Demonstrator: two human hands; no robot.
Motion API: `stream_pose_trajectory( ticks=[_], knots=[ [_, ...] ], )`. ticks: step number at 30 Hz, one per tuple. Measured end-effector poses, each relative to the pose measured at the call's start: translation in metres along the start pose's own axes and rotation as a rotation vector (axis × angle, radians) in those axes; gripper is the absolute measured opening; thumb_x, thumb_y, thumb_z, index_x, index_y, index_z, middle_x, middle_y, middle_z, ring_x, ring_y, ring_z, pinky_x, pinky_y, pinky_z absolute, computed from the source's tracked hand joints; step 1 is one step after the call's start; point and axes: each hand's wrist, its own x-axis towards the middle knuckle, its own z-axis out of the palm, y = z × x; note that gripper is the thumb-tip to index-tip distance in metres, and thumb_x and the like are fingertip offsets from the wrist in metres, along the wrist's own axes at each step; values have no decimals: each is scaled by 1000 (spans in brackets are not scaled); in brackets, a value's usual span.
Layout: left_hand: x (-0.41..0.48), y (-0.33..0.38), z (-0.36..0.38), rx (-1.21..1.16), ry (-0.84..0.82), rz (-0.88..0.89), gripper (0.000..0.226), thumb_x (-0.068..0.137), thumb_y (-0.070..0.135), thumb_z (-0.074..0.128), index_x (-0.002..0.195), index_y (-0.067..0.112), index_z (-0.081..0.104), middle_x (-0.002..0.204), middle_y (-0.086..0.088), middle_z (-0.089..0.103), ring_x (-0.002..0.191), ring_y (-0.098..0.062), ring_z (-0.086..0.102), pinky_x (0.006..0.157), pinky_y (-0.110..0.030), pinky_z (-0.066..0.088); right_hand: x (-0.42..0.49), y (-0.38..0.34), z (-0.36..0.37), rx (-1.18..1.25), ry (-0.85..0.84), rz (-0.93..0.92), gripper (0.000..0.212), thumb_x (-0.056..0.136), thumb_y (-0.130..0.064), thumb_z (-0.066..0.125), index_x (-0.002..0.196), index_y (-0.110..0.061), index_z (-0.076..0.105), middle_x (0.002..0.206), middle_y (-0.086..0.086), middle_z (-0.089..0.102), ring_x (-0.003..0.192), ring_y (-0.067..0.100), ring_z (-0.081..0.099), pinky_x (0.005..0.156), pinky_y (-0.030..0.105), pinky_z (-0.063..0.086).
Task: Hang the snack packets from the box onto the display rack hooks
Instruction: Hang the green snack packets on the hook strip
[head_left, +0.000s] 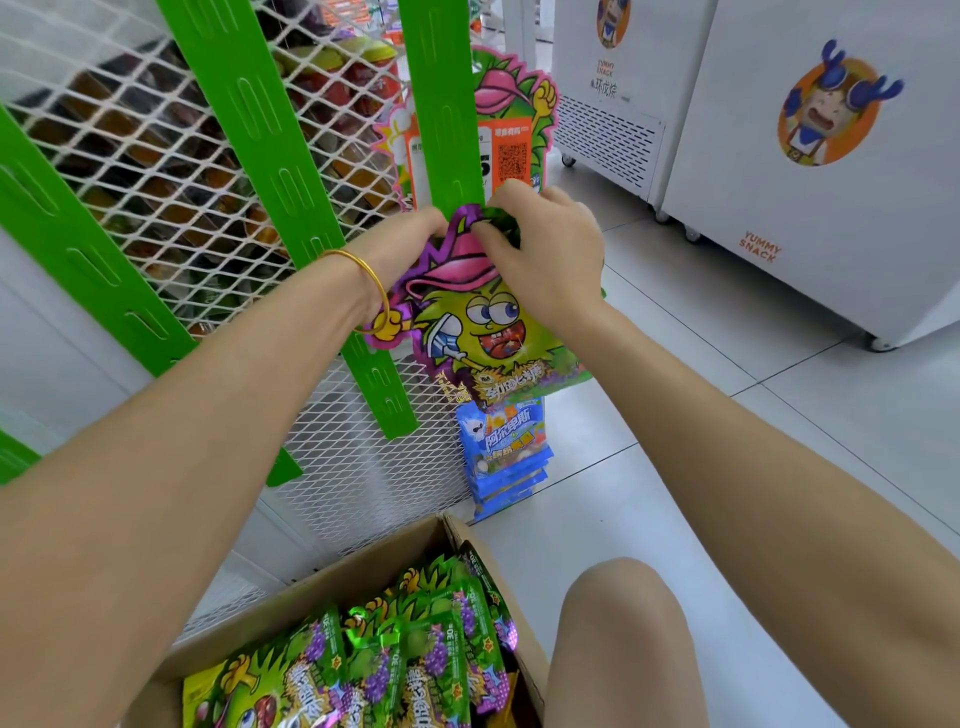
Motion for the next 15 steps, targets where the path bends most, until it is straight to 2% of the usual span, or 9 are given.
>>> stream_pose_trajectory(
  ticks=[2,3,5,10,13,15],
  knots=[
    [-8,3,2,-14,-3,8,35,55,44,58,78,18,57,88,-10,59,87,-28,56,98,-46,40,7,0,-2,-31,-94,1,19,86,-29,57,96,-14,62,74,-7,46,85,25,54,67,26,24],
    [-12,5,4,-38,-10,6,22,66,41,56,69,20,53,76,-5,56,74,-23,52,89,-40,41,10,0,-2,-49,-131,1,19,87,-29,55,97,-15,61,76,-6,47,88,25,54,67,27,24],
    [-12,4,6,-72,-5,2,21,80,37,49,65,22,51,68,0,53,63,-20,47,82,-37,41,16,1,-3,-67,-193,12,18,88,-29,53,98,-16,59,79,-6,49,91,24,53,67,28,25],
    [-10,0,10,-62,67,49,23,80,37,50,66,22,40,78,-5,44,82,-21,39,80,-38,34,14,5,-1,-11,-303,80,22,87,-29,54,105,-20,61,98,-1,64,96,24,56,68,28,32],
    [-9,-3,11,-25,83,60,24,69,44,52,74,22,47,88,-7,48,84,-19,44,93,-44,40,10,9,1,35,-315,104,20,87,-31,55,104,-21,62,97,-3,64,94,22,56,65,27,30],
    [-9,-3,11,22,88,61,28,73,45,53,80,19,54,88,-5,52,84,-20,47,92,-43,41,10,12,2,42,-328,105,22,88,-33,55,107,-22,62,100,-2,64,96,23,57,66,27,30]
  ],
)
